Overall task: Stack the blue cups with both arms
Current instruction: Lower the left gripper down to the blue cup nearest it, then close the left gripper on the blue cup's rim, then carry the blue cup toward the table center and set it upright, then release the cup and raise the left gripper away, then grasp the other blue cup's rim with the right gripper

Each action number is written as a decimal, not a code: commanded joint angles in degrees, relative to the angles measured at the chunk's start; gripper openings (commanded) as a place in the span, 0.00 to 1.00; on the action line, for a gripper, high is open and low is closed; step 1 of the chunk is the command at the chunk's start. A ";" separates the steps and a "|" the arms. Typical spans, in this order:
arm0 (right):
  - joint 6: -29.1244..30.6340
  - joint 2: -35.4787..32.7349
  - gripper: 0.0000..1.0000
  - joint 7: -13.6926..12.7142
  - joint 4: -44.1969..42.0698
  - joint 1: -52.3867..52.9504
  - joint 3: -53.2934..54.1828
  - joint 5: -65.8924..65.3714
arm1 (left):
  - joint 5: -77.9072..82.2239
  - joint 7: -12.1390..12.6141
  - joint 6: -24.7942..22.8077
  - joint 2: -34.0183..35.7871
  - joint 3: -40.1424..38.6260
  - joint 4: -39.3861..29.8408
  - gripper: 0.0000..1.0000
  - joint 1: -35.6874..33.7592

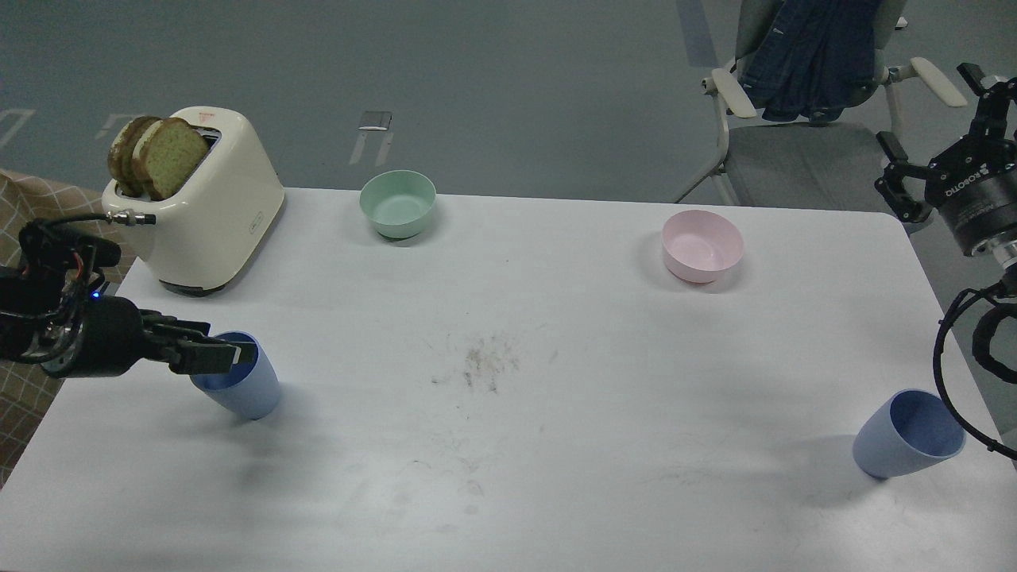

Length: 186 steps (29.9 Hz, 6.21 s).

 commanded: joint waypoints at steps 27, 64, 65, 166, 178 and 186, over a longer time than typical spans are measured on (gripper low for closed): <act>0.00 -0.51 1.00 0.08 0.53 -0.45 0.53 0.09 | 0.62 -0.07 0.00 -1.31 -1.17 -4.46 0.00 -4.15; 0.00 -3.24 1.00 -0.18 1.23 28.21 -13.09 -1.67 | 14.51 6.43 0.00 -49.13 18.08 8.88 0.00 -32.30; 0.00 -3.24 1.00 -0.18 1.32 28.56 -13.79 -1.50 | 14.51 6.52 0.00 -50.26 18.69 9.75 0.00 -32.30; -5.24 -43.06 0.99 8.35 30.25 -25.32 -16.87 -59.59 | -56.24 12.49 3.83 -55.72 -6.27 25.23 0.95 -25.62; -5.33 -40.50 0.69 7.82 29.45 -25.84 -17.84 -59.59 | -56.33 12.49 3.92 -55.89 -6.35 25.14 0.95 -25.27; -5.33 -39.71 0.37 6.50 29.45 -25.93 -17.93 -59.68 | -56.42 12.41 3.92 -55.63 -6.53 24.88 0.95 -24.48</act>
